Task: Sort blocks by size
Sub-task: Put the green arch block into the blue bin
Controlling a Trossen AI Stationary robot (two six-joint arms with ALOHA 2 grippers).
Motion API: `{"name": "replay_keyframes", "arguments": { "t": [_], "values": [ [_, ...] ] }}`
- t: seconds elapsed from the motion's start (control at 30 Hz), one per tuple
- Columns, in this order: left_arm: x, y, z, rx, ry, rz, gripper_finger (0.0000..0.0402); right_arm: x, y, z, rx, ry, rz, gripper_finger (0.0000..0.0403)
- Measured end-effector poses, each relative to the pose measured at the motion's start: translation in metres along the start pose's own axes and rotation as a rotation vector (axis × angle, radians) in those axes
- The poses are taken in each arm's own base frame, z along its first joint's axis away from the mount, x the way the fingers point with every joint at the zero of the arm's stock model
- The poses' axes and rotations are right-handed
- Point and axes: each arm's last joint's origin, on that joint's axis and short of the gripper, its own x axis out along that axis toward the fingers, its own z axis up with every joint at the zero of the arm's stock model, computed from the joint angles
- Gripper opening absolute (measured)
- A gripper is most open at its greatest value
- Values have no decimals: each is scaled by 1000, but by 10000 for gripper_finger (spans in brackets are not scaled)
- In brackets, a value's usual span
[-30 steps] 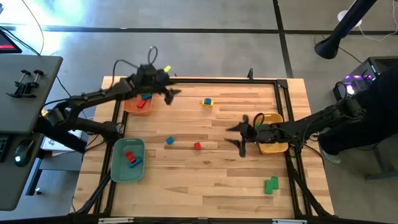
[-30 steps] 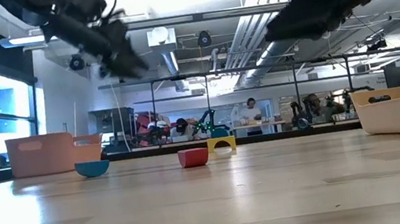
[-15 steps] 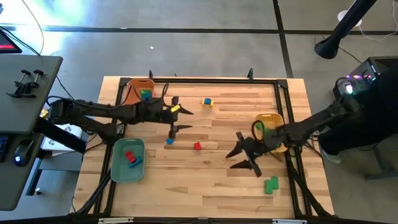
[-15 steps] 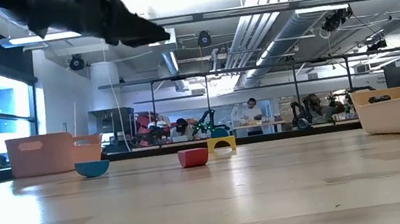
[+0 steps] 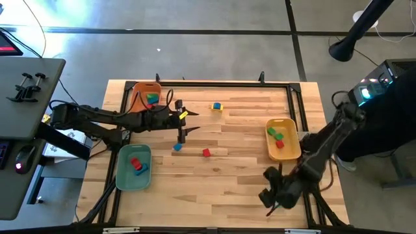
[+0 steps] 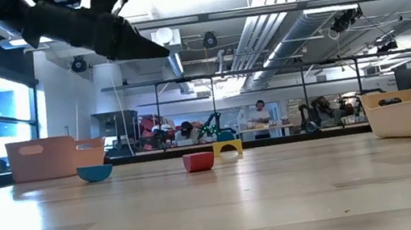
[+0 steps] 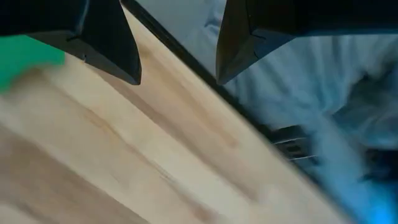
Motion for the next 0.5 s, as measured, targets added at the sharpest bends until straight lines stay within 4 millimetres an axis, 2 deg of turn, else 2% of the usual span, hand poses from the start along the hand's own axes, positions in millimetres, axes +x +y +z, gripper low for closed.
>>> {"name": "replay_keyframes", "arguments": {
  "t": [0.13,0.23,0.5],
  "values": [
    [0,0,0,2,1,0,251,25,-11,-12,180,19,-170,204],
    [0,0,0,22,1,0,251,35,-17,-11,246,56,-285,205],
    [0,0,1,25,-6,2,251,32,-26,2,250,112,-456,248]
  ]
}}
